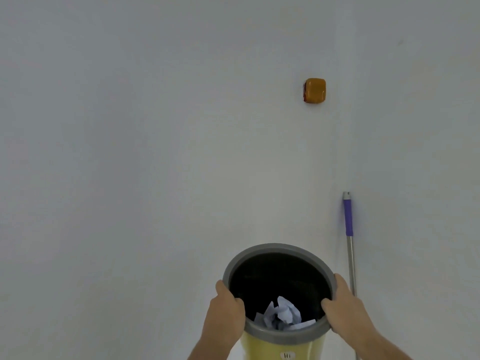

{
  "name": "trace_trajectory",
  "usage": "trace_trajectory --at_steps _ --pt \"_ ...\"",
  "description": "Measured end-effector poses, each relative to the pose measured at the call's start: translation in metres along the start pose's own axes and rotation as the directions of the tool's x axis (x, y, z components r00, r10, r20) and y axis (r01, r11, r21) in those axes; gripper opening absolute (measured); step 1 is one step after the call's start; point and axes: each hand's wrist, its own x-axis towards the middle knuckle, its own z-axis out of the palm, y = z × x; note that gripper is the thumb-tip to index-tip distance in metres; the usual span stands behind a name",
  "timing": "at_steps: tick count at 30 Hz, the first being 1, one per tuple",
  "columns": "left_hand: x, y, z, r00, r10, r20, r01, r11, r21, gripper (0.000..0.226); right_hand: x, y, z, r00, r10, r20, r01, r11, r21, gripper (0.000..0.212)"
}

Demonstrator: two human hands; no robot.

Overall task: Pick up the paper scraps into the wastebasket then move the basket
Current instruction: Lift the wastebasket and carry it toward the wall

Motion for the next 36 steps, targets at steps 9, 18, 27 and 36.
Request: trace_trajectory --at_steps 9,18,27,36 --pt "0.033 -0.011 0.027 1.0 -0.015 0.018 0.015 1.0 0.024 0.038 0.027 0.008 0.011 0.999 0.048 0.015 -0.048 0.999 0.013 0.052" --pt "0.048 -0.054 0.06 0.998 -0.002 0.063 -0.001 0.999 0.041 0.038 0.05 0.047 0.059 0.998 0.055 0.039 -0.054 0.998 -0.019 0.049" --pt "0.032 -0.167 0.162 0.99 -0.088 0.108 0.084 0.995 0.045 0.036 0.059 0.185 0.17 0.982 0.175 0.065 -0.172 0.984 -0.05 0.06" --pt "0.013 -0.36 0.342 0.976 -0.17 0.137 0.152 0.98 0.129 0.044 0.058 0.385 0.328 0.965 0.257 0.048 -0.251 0.963 -0.097 0.058"
